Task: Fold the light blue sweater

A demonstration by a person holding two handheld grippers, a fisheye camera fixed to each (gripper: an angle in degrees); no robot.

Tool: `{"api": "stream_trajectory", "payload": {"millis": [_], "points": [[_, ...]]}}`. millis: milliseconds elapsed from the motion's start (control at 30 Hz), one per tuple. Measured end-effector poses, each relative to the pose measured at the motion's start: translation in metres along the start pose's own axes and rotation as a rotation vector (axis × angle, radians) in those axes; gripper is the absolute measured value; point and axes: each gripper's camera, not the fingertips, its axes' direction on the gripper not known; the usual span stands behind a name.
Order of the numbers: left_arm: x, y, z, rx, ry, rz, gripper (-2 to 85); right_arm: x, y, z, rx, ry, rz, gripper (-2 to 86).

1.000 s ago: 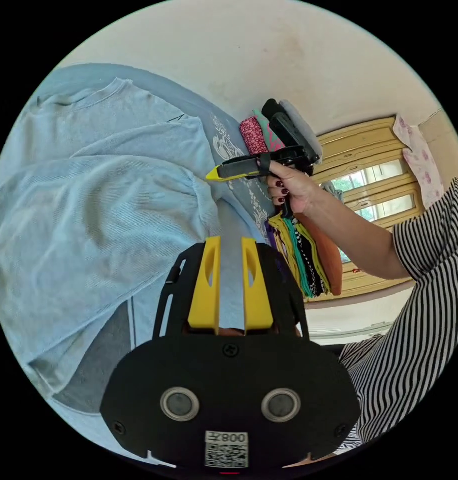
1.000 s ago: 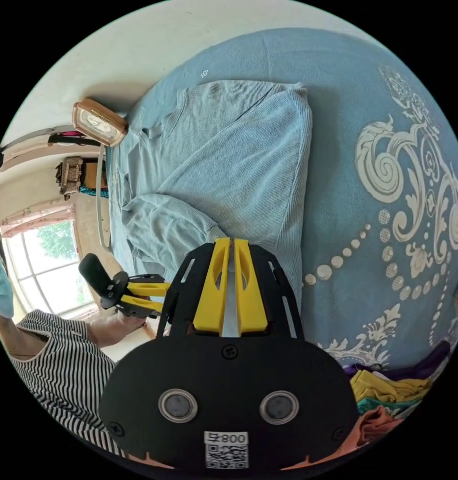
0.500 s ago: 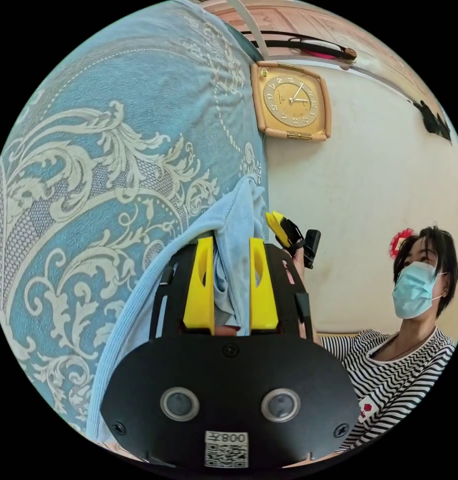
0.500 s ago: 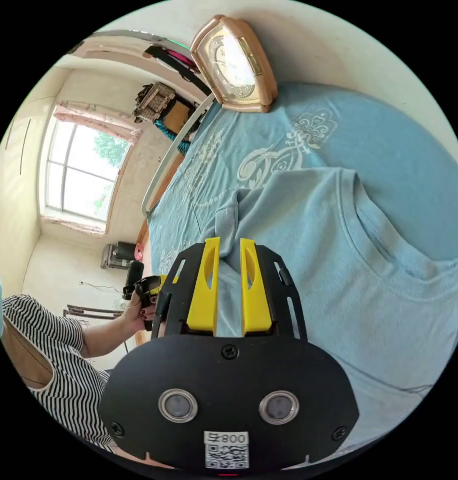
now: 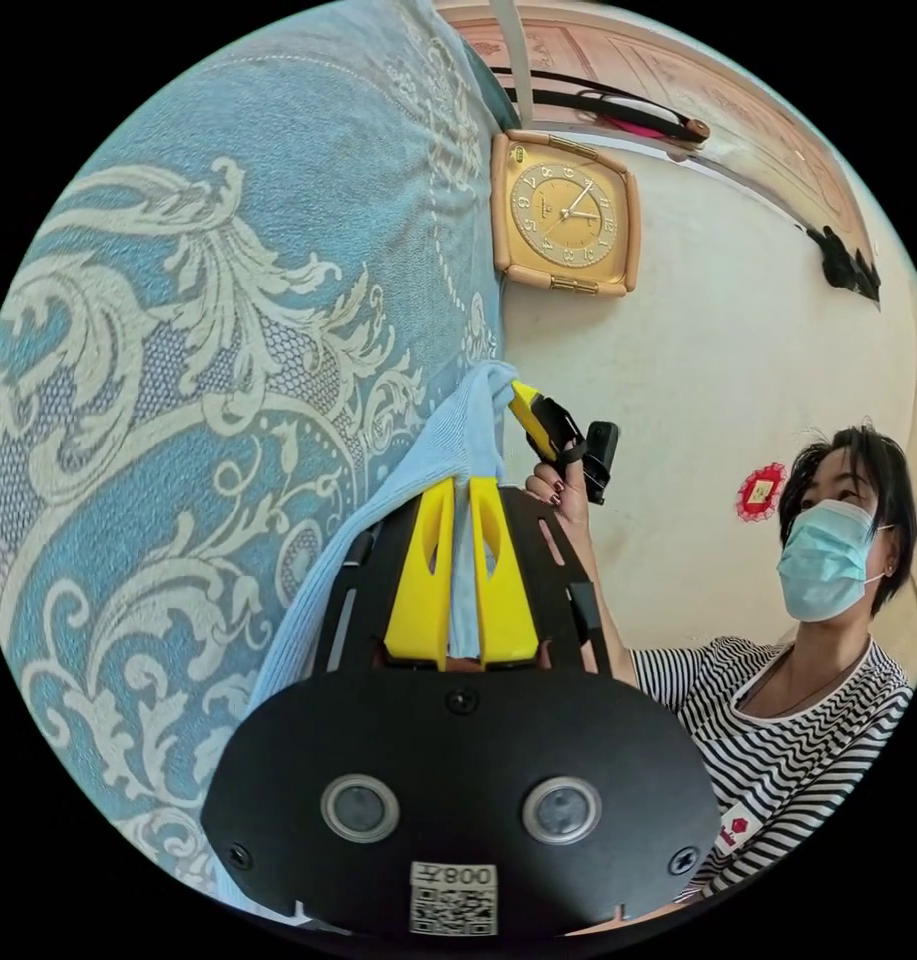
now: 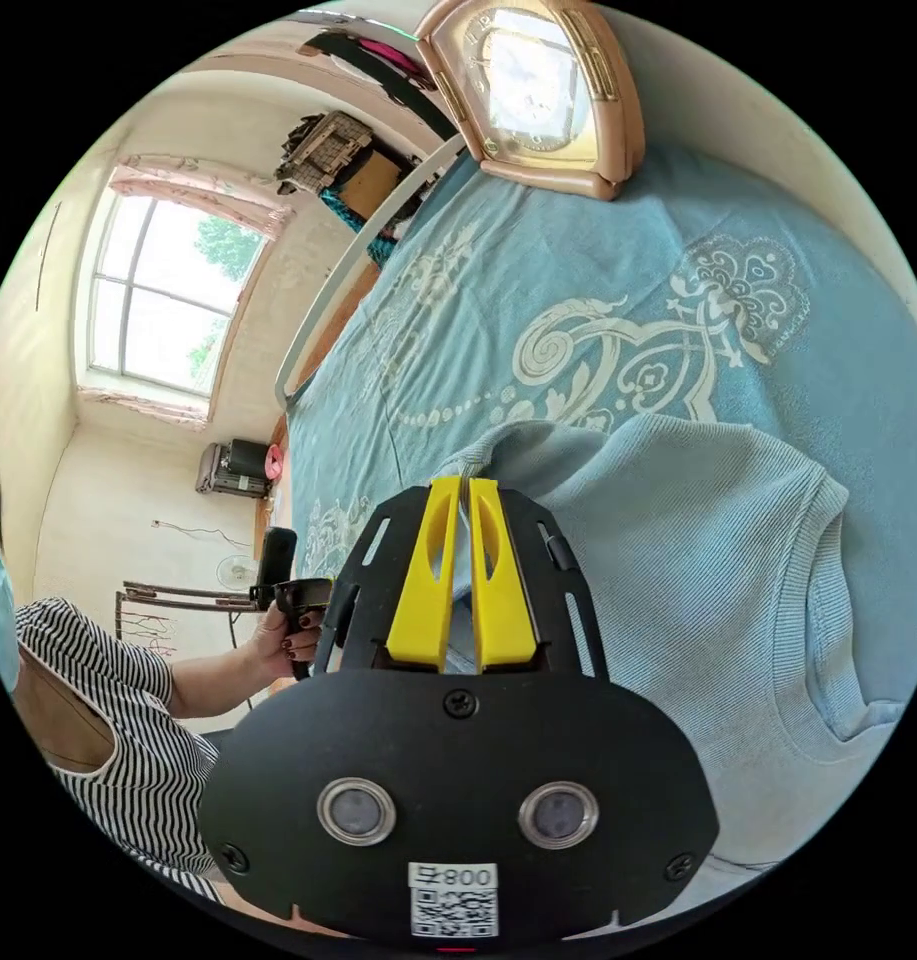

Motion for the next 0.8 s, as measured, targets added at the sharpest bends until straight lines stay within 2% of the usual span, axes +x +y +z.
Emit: {"api": "stream_trajectory", "payload": {"millis": [167, 367, 467, 633, 700, 800], "points": [[-0.016, -0.001, -0.011, 0.009, -0.005, 0.010, 3.2, -0.035, -0.046, -0.005, -0.041, 0.077, -0.112, 1.5], [-0.041, 0.002, -0.018, 0.022, -0.001, -0.015, 3.0, -0.030, -0.083, 0.066, -0.301, 0.214, -0.106, 1.2], [-0.041, 0.006, -0.025, 0.025, -0.010, -0.004, 2.6, -0.038, -0.078, 0.051, -0.249, 0.233, -0.107, 1.2], [-0.033, 0.018, -0.038, 0.039, -0.023, 0.038, 1.4, -0.049, -0.046, -0.010, -0.032, 0.265, -0.054, 1.0], [-0.021, 0.020, -0.038, 0.021, -0.053, 0.101, 0.8, -0.060, -0.025, -0.019, 0.001, 0.228, -0.076, 0.8], [0.000, 0.016, -0.028, -0.031, -0.112, 0.220, 0.4, -0.081, 0.019, -0.005, -0.022, 0.283, -0.112, 0.5]]}}
